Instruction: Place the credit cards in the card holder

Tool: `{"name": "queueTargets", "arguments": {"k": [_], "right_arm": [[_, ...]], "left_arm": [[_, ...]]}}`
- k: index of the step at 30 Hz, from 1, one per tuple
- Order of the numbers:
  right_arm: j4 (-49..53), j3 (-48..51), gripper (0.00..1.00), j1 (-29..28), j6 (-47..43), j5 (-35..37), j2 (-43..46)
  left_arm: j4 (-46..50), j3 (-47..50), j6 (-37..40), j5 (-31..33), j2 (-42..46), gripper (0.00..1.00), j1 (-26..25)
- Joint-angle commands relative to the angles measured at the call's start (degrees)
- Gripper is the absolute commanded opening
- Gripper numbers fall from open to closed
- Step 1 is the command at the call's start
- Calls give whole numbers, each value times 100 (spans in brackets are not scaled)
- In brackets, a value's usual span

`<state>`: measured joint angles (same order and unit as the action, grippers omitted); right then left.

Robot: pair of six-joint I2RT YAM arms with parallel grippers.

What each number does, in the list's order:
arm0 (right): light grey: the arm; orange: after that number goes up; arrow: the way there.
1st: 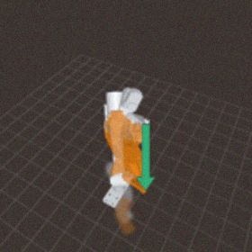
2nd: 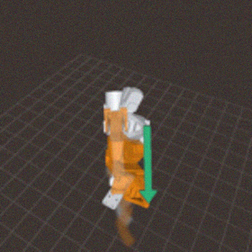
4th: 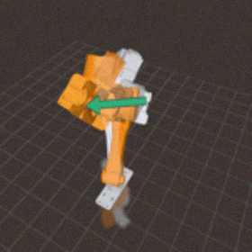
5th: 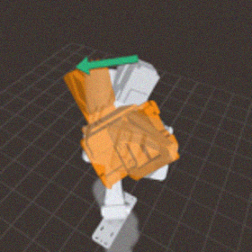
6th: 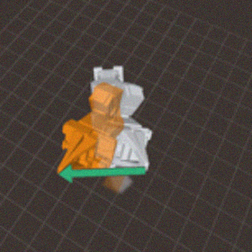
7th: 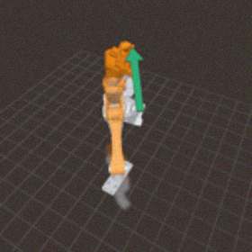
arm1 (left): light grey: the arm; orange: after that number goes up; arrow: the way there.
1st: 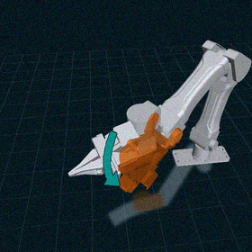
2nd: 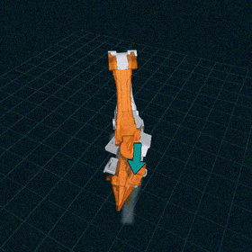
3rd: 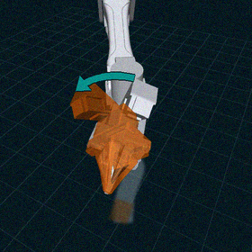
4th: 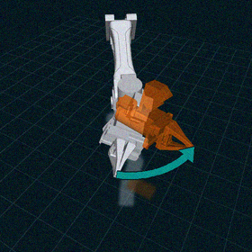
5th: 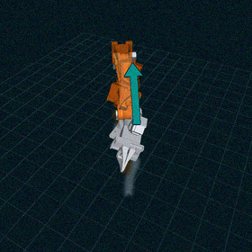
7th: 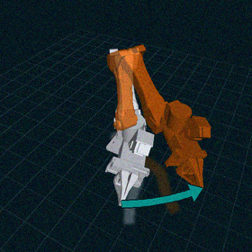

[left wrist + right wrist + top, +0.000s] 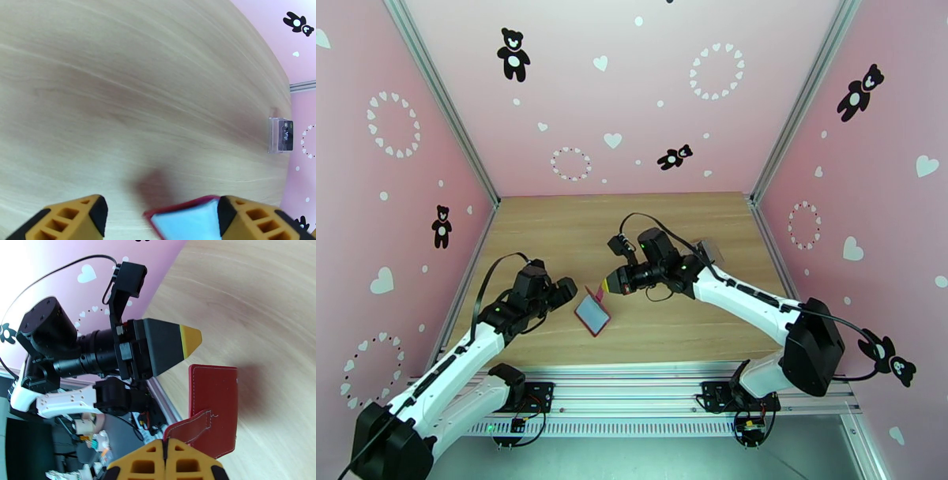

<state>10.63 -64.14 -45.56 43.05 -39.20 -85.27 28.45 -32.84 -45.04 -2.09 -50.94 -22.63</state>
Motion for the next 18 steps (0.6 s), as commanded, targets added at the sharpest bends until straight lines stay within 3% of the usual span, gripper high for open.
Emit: {"name": "queueTargets", "arguments": {"k": [1, 6, 13, 18], "right_arm": [[-626, 171, 0, -15, 417, 18, -94], [-1092, 782, 0, 219, 1001, 204, -323], [-1546, 1509, 0, 487, 1078, 211, -602], [-1005, 1810, 0, 898, 614, 452, -311]], "left_arm": [[358, -117, 96, 114, 172, 77, 31], [457, -158, 308, 2, -62, 75, 31], [-40, -129, 426, -691, -551, 71, 22], [-441, -90, 525, -992, -928, 68, -167]]}}
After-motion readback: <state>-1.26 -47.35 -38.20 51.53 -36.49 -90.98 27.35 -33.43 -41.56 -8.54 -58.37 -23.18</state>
